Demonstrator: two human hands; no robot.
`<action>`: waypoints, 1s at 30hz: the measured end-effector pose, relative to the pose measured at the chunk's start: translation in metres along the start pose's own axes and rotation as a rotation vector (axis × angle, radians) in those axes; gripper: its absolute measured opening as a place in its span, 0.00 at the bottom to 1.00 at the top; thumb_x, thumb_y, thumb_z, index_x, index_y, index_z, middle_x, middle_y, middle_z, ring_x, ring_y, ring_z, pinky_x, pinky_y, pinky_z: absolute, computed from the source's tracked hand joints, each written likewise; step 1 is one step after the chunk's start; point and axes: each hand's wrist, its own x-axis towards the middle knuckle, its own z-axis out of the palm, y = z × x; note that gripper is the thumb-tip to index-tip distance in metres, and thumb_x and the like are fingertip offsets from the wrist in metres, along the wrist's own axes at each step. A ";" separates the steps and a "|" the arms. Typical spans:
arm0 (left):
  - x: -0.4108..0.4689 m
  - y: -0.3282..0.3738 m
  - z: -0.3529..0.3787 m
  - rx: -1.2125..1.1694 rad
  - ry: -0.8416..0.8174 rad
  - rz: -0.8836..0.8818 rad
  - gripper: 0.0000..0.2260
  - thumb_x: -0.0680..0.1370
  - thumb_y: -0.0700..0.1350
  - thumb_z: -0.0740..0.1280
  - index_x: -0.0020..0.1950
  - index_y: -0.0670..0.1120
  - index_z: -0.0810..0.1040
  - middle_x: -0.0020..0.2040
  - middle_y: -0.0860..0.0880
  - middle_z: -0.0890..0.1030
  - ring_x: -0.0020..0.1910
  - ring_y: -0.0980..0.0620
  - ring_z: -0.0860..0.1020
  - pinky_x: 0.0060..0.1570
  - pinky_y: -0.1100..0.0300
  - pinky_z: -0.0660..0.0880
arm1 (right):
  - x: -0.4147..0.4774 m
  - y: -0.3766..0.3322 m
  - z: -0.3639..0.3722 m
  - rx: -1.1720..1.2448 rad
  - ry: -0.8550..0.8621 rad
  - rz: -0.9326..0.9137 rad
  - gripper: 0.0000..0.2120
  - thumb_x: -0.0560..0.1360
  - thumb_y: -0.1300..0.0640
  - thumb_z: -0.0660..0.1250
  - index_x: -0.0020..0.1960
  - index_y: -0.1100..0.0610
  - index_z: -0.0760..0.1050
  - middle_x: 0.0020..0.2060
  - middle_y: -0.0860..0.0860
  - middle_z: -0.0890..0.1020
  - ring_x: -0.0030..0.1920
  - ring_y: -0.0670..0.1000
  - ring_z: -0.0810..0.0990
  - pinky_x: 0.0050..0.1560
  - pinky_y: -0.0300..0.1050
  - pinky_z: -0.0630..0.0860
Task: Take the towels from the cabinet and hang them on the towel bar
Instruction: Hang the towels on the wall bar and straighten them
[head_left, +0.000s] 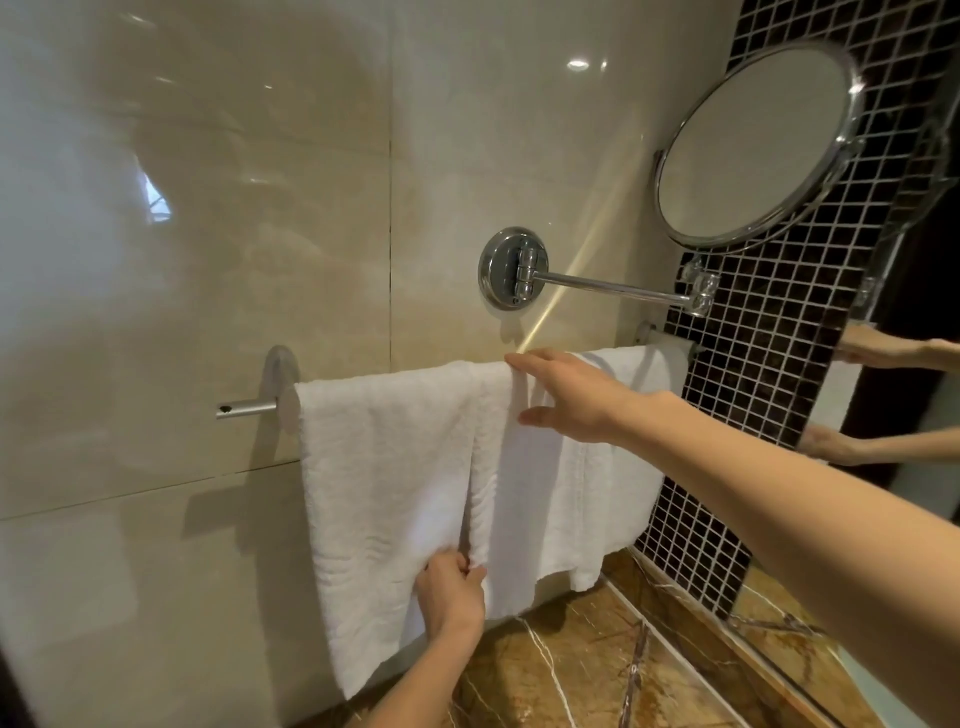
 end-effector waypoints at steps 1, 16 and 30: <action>0.001 -0.003 0.000 0.011 0.015 -0.006 0.14 0.75 0.42 0.70 0.32 0.49 0.69 0.35 0.52 0.74 0.36 0.55 0.72 0.36 0.65 0.64 | 0.001 -0.001 0.000 -0.005 0.008 0.005 0.34 0.74 0.50 0.70 0.75 0.51 0.59 0.69 0.53 0.69 0.68 0.56 0.68 0.67 0.54 0.68; -0.006 0.004 -0.008 -0.075 0.023 0.056 0.15 0.74 0.46 0.71 0.31 0.48 0.70 0.30 0.54 0.74 0.30 0.59 0.70 0.26 0.70 0.61 | 0.003 -0.008 -0.001 -0.012 0.006 0.016 0.32 0.76 0.50 0.67 0.76 0.51 0.57 0.71 0.52 0.66 0.69 0.56 0.67 0.67 0.51 0.67; 0.001 0.003 0.000 -0.069 0.074 0.064 0.13 0.77 0.39 0.65 0.33 0.47 0.70 0.35 0.50 0.74 0.35 0.55 0.71 0.32 0.66 0.62 | 0.001 0.000 0.006 0.008 -0.003 0.018 0.34 0.77 0.49 0.66 0.77 0.50 0.54 0.75 0.53 0.60 0.74 0.55 0.61 0.72 0.52 0.62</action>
